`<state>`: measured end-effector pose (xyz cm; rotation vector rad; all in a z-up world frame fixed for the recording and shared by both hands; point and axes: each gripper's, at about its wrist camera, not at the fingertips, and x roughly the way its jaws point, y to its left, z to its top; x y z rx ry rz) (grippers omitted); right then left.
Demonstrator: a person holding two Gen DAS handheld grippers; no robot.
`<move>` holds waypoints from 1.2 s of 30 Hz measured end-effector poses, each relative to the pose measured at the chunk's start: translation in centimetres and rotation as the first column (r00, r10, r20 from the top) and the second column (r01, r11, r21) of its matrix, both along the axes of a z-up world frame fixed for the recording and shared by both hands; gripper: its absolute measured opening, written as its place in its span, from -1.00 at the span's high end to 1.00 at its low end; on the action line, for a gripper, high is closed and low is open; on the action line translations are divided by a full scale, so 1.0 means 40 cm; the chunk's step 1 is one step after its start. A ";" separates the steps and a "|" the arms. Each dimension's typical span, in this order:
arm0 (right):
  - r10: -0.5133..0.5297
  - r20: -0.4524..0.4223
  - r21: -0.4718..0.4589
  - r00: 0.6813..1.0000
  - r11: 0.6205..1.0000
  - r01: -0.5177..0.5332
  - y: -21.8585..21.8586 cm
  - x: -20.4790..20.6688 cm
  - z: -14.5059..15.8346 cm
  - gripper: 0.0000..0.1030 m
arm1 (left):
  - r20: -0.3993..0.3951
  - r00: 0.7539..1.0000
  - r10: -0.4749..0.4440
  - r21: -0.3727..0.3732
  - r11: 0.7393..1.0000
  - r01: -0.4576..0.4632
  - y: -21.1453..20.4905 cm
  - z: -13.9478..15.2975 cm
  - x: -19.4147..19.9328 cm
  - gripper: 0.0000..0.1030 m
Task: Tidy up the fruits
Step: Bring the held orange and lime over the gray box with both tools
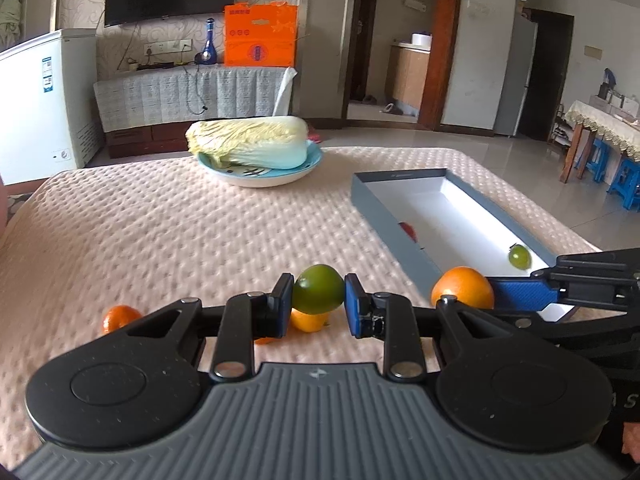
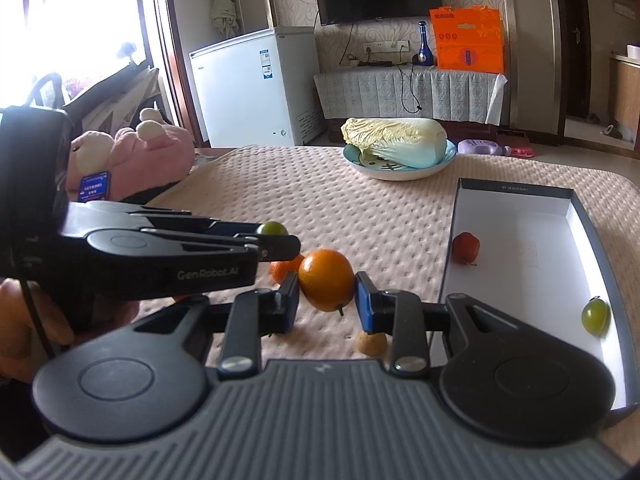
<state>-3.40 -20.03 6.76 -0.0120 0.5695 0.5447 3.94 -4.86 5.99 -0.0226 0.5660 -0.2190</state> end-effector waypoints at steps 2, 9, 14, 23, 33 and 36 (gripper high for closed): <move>-0.006 0.007 0.005 1.000 1.000 0.006 -0.010 -0.004 0.005 0.35 | 0.004 1.000 -0.013 0.004 1.000 0.013 -0.014 0.002 0.004 0.39; -0.052 0.002 0.011 0.999 0.999 0.052 -0.048 -0.006 0.004 0.35 | 0.012 0.999 -0.033 0.004 0.999 0.033 -0.054 0.006 0.048 0.39; -0.053 0.001 -0.003 0.999 0.999 0.053 -0.061 -0.017 0.002 0.35 | -0.004 0.999 -0.045 -0.022 0.999 0.045 -0.079 0.002 0.071 0.39; -0.087 -0.004 0.000 0.996 0.996 0.087 -0.094 -0.016 0.006 0.35 | 0.012 0.994 -0.104 -0.009 0.994 0.105 -0.146 -0.004 0.102 0.39; -0.153 -0.033 -0.026 0.988 0.988 0.152 -0.137 -0.013 -0.004 0.35 | 0.025 0.985 -0.173 -0.031 0.984 0.174 -0.226 0.001 0.136 0.39; -0.189 -0.051 -0.031 0.981 0.982 0.188 -0.156 -0.007 -0.008 0.35 | 0.038 0.978 -0.204 -0.032 0.978 0.205 -0.256 0.004 0.147 0.38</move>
